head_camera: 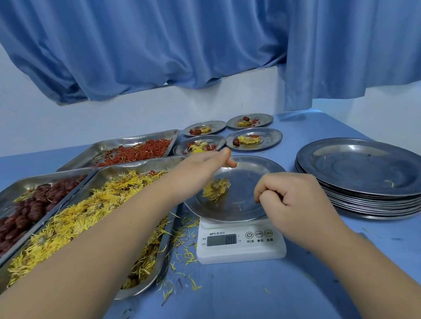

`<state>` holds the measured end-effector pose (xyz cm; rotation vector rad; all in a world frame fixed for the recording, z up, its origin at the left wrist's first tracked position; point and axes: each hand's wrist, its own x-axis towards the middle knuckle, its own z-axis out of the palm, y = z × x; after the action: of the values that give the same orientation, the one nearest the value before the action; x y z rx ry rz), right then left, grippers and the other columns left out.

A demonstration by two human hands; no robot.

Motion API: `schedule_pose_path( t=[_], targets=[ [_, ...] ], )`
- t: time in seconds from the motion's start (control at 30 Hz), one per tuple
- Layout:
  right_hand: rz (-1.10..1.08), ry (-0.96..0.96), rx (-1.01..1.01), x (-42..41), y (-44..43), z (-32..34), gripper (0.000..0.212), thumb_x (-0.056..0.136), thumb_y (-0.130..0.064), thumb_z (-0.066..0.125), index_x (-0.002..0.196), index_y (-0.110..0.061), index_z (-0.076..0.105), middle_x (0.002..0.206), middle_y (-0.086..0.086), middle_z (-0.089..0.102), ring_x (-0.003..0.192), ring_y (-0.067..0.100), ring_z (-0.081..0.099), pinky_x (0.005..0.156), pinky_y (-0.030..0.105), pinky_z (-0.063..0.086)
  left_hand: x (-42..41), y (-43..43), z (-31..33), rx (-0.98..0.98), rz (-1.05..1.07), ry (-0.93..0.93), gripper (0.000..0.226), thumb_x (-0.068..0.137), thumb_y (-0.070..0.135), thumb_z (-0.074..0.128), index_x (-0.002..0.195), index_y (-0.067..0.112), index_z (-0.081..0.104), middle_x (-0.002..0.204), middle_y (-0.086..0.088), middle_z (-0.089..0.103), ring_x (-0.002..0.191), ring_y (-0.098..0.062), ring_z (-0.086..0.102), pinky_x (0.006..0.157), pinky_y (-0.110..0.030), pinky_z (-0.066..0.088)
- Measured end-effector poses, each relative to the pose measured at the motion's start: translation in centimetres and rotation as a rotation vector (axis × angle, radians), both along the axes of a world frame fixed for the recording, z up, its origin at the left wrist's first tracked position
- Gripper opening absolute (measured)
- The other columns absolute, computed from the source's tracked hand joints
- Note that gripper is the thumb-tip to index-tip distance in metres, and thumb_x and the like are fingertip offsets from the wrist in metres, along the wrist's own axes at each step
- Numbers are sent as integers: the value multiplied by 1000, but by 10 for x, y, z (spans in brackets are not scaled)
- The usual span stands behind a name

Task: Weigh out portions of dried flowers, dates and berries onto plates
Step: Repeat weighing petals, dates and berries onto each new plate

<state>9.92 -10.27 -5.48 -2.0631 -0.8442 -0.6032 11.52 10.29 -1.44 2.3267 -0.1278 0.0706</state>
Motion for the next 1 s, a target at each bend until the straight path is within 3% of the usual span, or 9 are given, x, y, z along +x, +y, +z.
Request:
schedule_pose_path(
  t=[0.07, 0.2, 0.37, 0.57, 0.7, 0.77, 0.87, 1.0],
  targets=[
    [3, 8, -2, -2, 1, -1, 21, 69, -14, 41, 59, -17, 59, 54, -6, 54, 57, 13, 49, 48, 27, 37, -4, 3, 0, -78, 6, -16, 52, 89, 71, 32, 108, 40, 69, 135, 17, 57, 127, -5, 49, 113, -42, 33],
    [30, 0, -53, -9, 7, -2, 19, 69, -14, 40, 59, -15, 56, 56, -4, 52, 58, 13, 48, 51, 32, 41, -13, 12, 2, -199, 32, -98, 41, 99, 54, 37, 104, 34, 72, 115, 19, 69, 114, -1, 60, 109, -40, 41],
    [58, -54, -54, -25, 24, -5, 19, 71, -10, 42, 63, -14, 59, 58, -4, 53, 59, 14, 49, 53, 37, 44, -29, 32, 3, -195, 53, -165, 17, 96, 36, 54, 99, 35, 70, 102, 21, 71, 93, -2, 69, 86, -32, 53],
    [101, -112, -63, -35, 73, 8, 21, 78, -12, 44, 79, -16, 64, 68, -9, 56, 66, 12, 51, 57, 37, 47, -54, 96, 11, -52, 198, -194, 16, 96, 29, 55, 102, 38, 67, 98, 18, 71, 86, 2, 69, 74, -26, 51],
    [111, -144, -166, -35, 114, 10, 29, 81, -17, 42, 97, -18, 66, 89, -7, 62, 80, 15, 58, 64, 34, 48, -69, 164, 23, -42, 379, -226, 15, 96, 31, 55, 96, 39, 68, 78, 21, 70, 61, 8, 62, 56, -15, 48],
    [108, -165, -231, -34, 124, 3, 28, 81, -15, 45, 99, -15, 67, 88, -4, 60, 79, 16, 57, 59, 29, 43, -76, 203, 25, -6, 493, -234, 15, 96, 37, 54, 92, 38, 69, 74, 19, 70, 60, 6, 61, 60, -20, 48],
    [107, -192, -317, -33, 128, -7, 26, 80, -13, 49, 99, -13, 68, 88, -2, 59, 78, 17, 56, 59, 26, 43, -84, 258, 21, 47, 613, -216, 21, 94, 43, 53, 88, 32, 69, 84, 6, 71, 77, -13, 63, 74, -33, 47],
    [116, -193, -289, -32, 130, -15, 26, 81, -13, 51, 101, -12, 68, 92, -2, 60, 81, 16, 55, 66, 29, 49, -87, 312, -2, 202, 740, -157, 19, 96, 37, 52, 89, 26, 66, 87, -8, 68, 78, -26, 59, 65, -32, 42]
  ],
)
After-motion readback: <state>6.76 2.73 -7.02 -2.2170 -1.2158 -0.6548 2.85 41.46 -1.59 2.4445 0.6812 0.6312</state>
